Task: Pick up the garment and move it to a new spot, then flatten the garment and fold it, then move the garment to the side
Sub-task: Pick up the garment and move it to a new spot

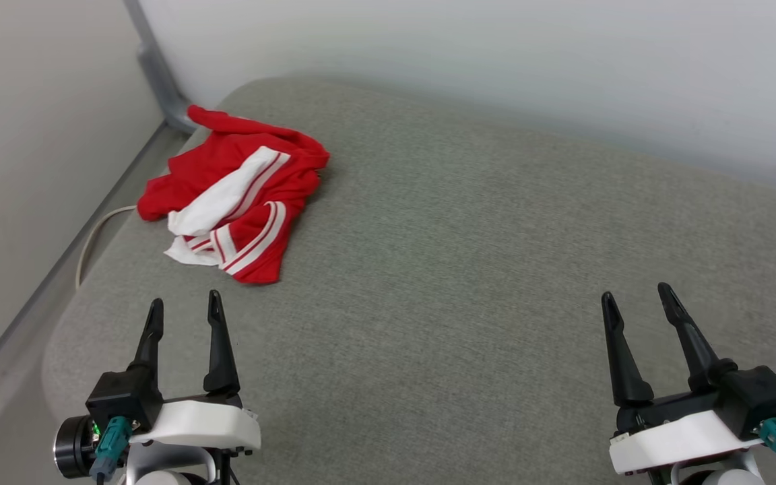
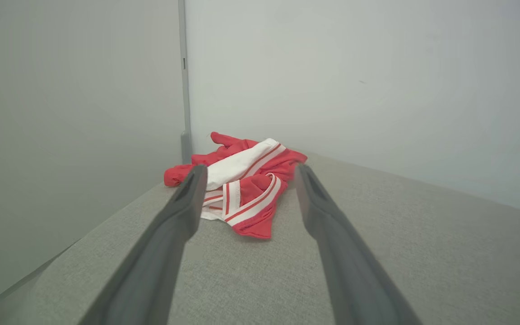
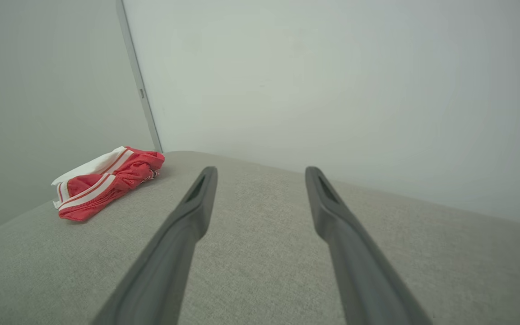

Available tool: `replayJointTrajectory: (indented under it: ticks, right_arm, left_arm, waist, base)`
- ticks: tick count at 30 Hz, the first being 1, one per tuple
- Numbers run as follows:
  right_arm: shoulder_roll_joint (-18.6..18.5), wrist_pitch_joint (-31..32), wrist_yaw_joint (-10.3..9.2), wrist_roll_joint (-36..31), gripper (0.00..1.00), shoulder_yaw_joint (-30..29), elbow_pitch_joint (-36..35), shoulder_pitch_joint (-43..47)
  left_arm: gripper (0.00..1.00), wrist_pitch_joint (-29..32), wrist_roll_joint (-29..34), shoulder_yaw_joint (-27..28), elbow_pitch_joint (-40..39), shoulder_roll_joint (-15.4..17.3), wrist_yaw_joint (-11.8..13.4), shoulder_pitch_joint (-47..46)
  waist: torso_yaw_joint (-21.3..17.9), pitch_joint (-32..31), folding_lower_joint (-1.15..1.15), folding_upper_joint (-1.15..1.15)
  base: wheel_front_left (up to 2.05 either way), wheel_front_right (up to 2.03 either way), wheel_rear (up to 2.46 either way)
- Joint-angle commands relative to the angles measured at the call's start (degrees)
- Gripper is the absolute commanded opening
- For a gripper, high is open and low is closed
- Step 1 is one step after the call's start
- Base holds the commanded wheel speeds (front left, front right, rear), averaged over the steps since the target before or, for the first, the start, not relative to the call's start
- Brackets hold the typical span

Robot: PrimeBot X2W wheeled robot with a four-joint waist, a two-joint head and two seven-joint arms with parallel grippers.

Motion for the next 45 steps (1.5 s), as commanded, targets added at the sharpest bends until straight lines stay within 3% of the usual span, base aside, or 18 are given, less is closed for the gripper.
replayJointTrajectory:
  ticks: [1, 17, 26, 34, 41, 45]
  right_arm:
    - [0.03, -0.14, -0.04, -0.05, 1.00, 0.15, -0.07, -0.09]
    - [0.03, -0.14, -0.04, -0.64, 1.00, 0.84, 0.07, -0.79]
    - [0.03, -0.13, -0.04, -2.95, 1.00, 1.08, -0.85, -2.72]
    - [0.02, -0.13, -0.04, -6.01, 1.00, 0.47, -3.23, -5.67]
    - [-0.05, -0.13, -0.04, -7.71, 1.00, 0.08, -5.87, -8.39]
    - [-0.43, -0.14, -0.04, -8.18, 1.00, -0.20, -7.24, -9.58]
  left_arm:
    - [1.00, -0.16, -0.13, 0.28, 0.07, 0.09, 0.02, 0.51]
    - [1.00, -0.16, -1.81, 1.52, 0.99, 0.08, -0.66, -0.39]
    - [1.00, -0.16, -0.96, 6.38, 2.61, 0.09, -5.56, -9.58]
    - [1.00, -0.16, -0.64, 11.34, 6.74, 3.38, -11.23, -22.70]
    - [1.00, -0.16, -3.36, 11.06, 12.49, 9.71, -12.43, -33.10]
    - [1.00, 0.88, -5.83, 7.24, 17.68, 13.99, -12.50, -37.77]
  waist:
    - [1.33, -0.01, 0.00, 0.00]
    - [4.12, 0.66, 0.00, 0.00]
    - [2.24, 4.12, 0.00, 0.00]
    - [-1.14, 10.30, 0.00, 0.00]
    - [-3.63, 16.23, 0.00, 0.00]
    - [-4.56, 18.65, 0.00, 0.00]
  base:
    - [0.00, 0.00, 0.00]
    - [0.00, 0.00, 0.00]
    - [0.00, 0.00, 0.00]
    - [0.00, 0.00, 0.00]
    - [0.00, 0.00, 0.00]
    - [0.00, 0.00, 0.00]
